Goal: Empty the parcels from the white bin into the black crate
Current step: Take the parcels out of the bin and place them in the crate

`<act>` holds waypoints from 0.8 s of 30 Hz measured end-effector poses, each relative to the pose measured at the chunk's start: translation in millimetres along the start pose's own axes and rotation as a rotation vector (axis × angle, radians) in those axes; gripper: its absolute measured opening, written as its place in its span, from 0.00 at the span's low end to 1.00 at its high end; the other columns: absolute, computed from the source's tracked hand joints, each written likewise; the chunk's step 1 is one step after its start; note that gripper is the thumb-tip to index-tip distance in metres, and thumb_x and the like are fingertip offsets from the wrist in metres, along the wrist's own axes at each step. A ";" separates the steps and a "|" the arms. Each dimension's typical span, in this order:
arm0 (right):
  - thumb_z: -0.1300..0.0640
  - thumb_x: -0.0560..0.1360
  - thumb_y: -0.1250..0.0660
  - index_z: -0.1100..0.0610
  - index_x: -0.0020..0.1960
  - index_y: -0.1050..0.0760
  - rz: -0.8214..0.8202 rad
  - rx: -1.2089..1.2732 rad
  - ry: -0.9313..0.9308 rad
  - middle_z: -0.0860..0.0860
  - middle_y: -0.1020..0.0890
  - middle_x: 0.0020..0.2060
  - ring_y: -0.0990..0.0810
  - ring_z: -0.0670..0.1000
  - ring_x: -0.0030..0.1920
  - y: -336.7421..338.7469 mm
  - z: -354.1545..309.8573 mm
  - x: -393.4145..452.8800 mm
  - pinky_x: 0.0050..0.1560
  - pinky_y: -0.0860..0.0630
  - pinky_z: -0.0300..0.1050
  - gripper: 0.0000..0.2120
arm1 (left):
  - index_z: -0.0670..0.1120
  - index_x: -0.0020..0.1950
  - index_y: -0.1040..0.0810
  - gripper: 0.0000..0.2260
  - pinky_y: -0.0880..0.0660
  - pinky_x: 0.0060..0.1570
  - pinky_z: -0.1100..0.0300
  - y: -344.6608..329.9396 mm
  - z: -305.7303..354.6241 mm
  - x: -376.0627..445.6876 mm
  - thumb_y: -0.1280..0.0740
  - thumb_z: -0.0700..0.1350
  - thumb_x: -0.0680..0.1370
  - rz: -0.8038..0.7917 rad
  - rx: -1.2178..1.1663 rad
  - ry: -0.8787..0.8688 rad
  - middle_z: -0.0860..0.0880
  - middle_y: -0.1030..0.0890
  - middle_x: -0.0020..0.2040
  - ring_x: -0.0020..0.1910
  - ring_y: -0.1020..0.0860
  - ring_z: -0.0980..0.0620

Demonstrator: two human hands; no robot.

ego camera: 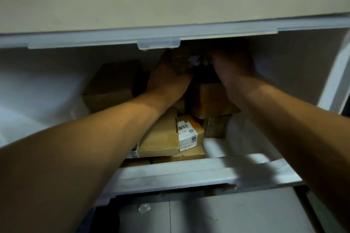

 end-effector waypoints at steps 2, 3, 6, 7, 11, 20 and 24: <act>0.45 0.66 0.30 0.54 0.68 0.22 0.020 0.058 -0.025 0.51 0.18 0.62 0.21 0.52 0.63 0.1 5.3 0.9 0.65 0.24 0.50 0.31 | 0.54 0.73 0.30 0.26 0.31 0.66 0.58 4.7 -6.6 -2.2 0.28 0.54 0.77 0.064 -0.123 0.082 0.51 0.24 0.70 0.70 0.27 0.48; 0.46 0.68 0.30 0.54 0.68 0.22 0.019 0.065 -0.023 0.52 0.19 0.64 0.22 0.53 0.65 0.3 4.4 -1.2 0.67 0.25 0.51 0.30 | 0.54 0.73 0.30 0.27 0.30 0.67 0.58 7.2 -10.0 -4.3 0.27 0.55 0.76 0.097 -0.178 0.110 0.51 0.24 0.69 0.69 0.27 0.49; 0.47 0.70 0.31 0.53 0.66 0.22 0.028 0.054 0.008 0.54 0.20 0.63 0.23 0.56 0.66 3.6 -3.4 -9.9 0.68 0.26 0.53 0.25 | 0.54 0.71 0.28 0.27 0.27 0.64 0.56 8.9 -15.1 -10.6 0.25 0.55 0.74 0.121 -0.261 0.140 0.53 0.22 0.66 0.64 0.25 0.52; 0.46 0.70 0.31 0.53 0.66 0.22 0.038 0.056 0.011 0.54 0.19 0.63 0.22 0.56 0.65 5.3 -5.4 -13.5 0.67 0.26 0.53 0.25 | 0.54 0.71 0.28 0.28 0.26 0.63 0.56 9.1 -15.0 -12.6 0.25 0.55 0.73 0.118 -0.276 0.146 0.54 0.21 0.65 0.63 0.24 0.52; 0.51 0.78 0.33 0.53 0.67 0.23 0.009 0.084 0.004 0.48 0.22 0.55 0.24 0.47 0.57 7.8 -9.7 -21.7 0.54 0.31 0.38 0.18 | 0.51 0.65 0.23 0.21 0.24 0.64 0.49 20.4 -7.9 -19.9 0.27 0.48 0.72 0.191 -0.359 0.167 0.51 0.19 0.60 0.61 0.22 0.49; 0.56 0.72 0.30 0.57 0.56 0.19 0.034 0.170 -0.032 0.51 0.16 0.50 0.17 0.53 0.52 21.4 -29.4 -65.8 0.54 0.21 0.47 0.13 | 0.49 0.64 0.25 0.21 0.25 0.62 0.52 53.8 2.2 -65.4 0.26 0.49 0.73 0.316 -0.398 0.257 0.51 0.21 0.57 0.60 0.22 0.48; 0.43 0.63 0.32 0.52 0.53 0.24 0.070 0.253 -0.014 0.53 0.18 0.52 0.18 0.53 0.51 31.9 -40.2 -96.2 0.58 0.20 0.54 0.21 | 0.54 0.64 0.26 0.23 0.23 0.62 0.45 67.9 8.8 -93.2 0.28 0.52 0.70 0.346 -0.507 0.292 0.51 0.18 0.57 0.57 0.20 0.47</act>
Point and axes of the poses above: each hand's wrist, its own x-axis towards the middle knuckle, its own y-axis out of the back of the hand, z = x × y, the point moved 8 cm from there along x, towards the middle knuckle
